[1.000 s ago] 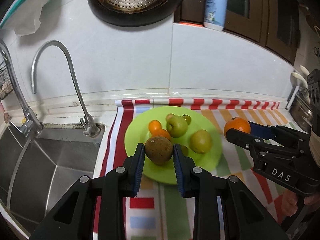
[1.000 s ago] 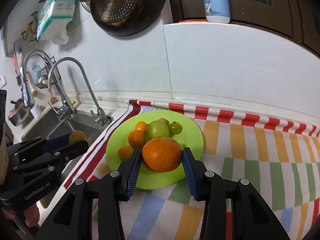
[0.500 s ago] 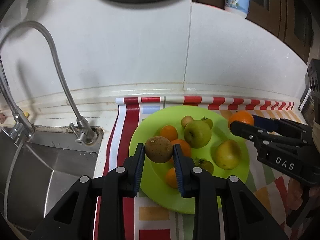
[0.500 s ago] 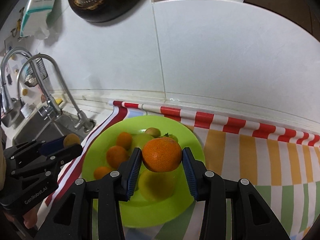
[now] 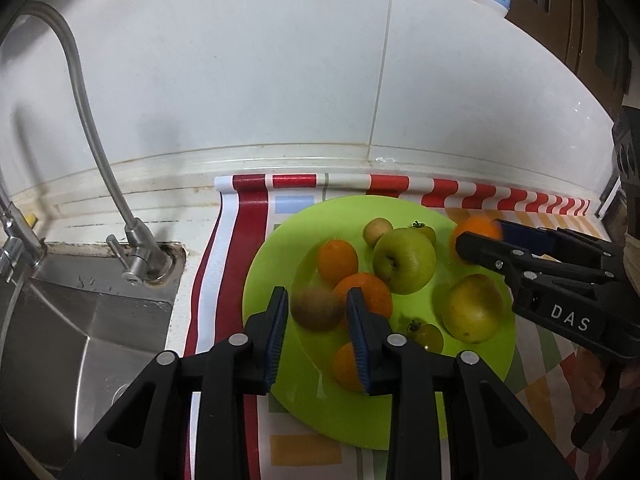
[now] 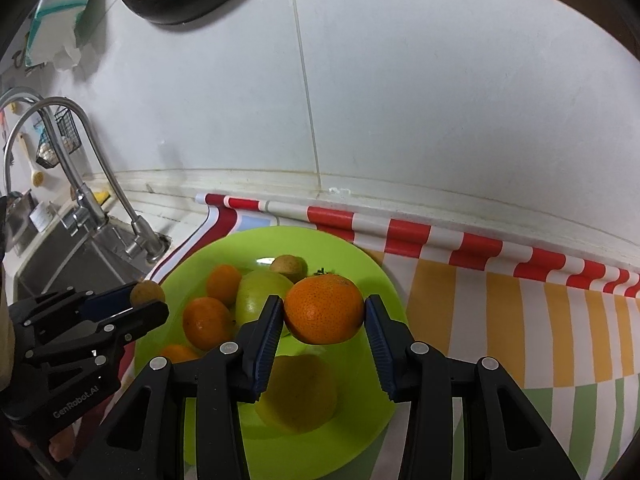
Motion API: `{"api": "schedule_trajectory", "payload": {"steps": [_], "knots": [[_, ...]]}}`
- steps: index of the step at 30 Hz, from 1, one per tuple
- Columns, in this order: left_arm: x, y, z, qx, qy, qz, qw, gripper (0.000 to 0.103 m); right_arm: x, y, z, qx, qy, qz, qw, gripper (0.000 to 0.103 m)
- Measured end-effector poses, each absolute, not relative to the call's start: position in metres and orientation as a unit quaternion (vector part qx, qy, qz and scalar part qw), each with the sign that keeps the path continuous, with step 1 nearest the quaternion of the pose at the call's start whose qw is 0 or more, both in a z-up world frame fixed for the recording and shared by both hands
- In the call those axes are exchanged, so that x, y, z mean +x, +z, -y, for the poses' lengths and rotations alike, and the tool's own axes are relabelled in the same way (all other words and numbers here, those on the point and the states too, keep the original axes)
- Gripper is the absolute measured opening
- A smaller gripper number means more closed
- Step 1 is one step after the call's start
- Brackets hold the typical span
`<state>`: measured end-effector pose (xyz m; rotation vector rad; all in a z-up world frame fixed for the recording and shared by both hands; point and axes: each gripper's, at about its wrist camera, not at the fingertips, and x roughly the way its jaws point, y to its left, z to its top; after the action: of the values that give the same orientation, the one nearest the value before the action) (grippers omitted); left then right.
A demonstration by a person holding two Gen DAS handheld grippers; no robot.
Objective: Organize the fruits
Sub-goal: 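Carry both fruits over the green plate, lower them and open both tools, then withdraw both open tools up and away from the green plate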
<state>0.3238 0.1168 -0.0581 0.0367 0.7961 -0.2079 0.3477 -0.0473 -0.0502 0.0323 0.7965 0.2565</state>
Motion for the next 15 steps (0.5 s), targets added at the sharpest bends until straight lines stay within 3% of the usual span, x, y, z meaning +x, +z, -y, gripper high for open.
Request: {"api": "schedule_trajectory", "payload": {"steps": [2, 9, 15], "knots": [[0.324, -0.057, -0.117, 0.017, -0.100, -0.387, 0.917, 0.037, 0.346, -0.049, 0.049, 0.020, 0.125, -0.383, 0.915, 0.056], [0.307, -0.041, -0.117, 0.012, -0.097, -0.371, 0.923, 0.038, 0.326, -0.033, 0.051, 0.010, 0.118, -0.361, 0.925, 0.056], [0.273, -0.018, -0.113, 0.009, -0.085, -0.341, 0.936, 0.055, 0.293, -0.018, 0.061, 0.019, 0.102, -0.349, 0.931, 0.064]]}}
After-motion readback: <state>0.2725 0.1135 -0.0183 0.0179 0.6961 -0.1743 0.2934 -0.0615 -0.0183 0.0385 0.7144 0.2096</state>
